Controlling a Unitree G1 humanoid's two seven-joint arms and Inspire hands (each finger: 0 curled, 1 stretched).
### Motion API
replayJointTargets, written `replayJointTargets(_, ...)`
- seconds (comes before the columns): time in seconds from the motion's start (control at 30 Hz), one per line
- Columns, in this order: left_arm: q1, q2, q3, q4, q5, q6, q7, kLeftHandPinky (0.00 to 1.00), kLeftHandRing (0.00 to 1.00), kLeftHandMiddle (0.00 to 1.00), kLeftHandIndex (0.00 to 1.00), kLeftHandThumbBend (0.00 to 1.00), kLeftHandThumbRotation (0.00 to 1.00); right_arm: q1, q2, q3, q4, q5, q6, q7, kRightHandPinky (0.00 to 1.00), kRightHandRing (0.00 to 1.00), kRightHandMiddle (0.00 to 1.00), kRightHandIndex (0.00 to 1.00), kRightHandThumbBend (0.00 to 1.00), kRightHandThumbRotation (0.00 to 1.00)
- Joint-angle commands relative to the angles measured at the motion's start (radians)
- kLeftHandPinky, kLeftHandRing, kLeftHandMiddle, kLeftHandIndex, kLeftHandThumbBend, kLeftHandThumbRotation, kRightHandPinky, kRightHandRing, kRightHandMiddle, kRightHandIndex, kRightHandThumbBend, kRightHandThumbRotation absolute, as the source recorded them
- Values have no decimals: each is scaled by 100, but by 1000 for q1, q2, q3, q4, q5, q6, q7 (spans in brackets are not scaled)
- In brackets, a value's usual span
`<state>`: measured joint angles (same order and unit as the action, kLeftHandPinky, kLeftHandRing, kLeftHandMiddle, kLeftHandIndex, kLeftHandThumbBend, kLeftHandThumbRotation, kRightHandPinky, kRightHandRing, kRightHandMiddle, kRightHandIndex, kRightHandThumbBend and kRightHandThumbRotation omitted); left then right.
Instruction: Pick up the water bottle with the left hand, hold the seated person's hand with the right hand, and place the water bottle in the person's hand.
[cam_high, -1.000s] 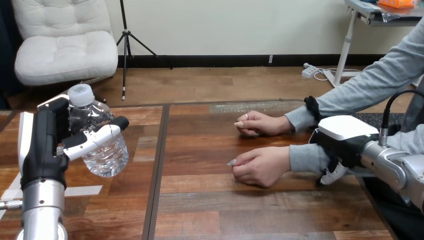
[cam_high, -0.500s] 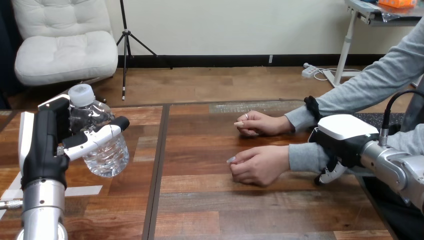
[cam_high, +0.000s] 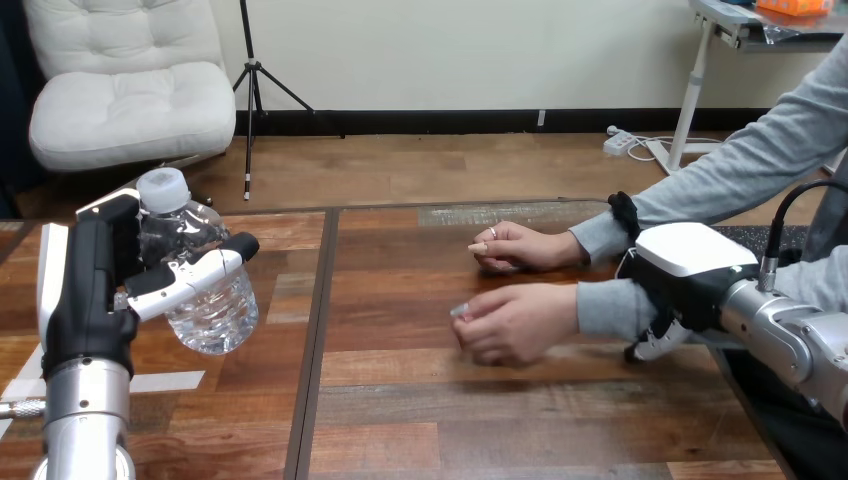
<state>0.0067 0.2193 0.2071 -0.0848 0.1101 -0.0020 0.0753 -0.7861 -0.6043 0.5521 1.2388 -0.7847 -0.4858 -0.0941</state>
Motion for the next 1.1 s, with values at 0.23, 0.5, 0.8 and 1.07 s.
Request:
replayJointTargets(0.23,-41,4,3,-54,-9,-28,-1,31,37,42,43,67,0,-31,14,-12,-10,14,-1,-52,17,23,29,32,72,37)
replayJointTargets(0.5,-41,7,2,-49,-3,-35,1,31,37,41,43,67,0,-32,22,-23,-14,28,9,-40,18,23,29,33,78,43)
replayJointTargets(0.8,-42,5,4,-47,-9,-35,-1,31,37,41,43,67,0,-35,30,-28,-17,37,20,-27,21,25,32,36,84,47)
replayJointTargets(1.07,-43,8,3,-48,-5,-34,-1,31,37,41,43,67,0,-37,36,-30,-16,42,23,-21,22,27,33,39,89,50)
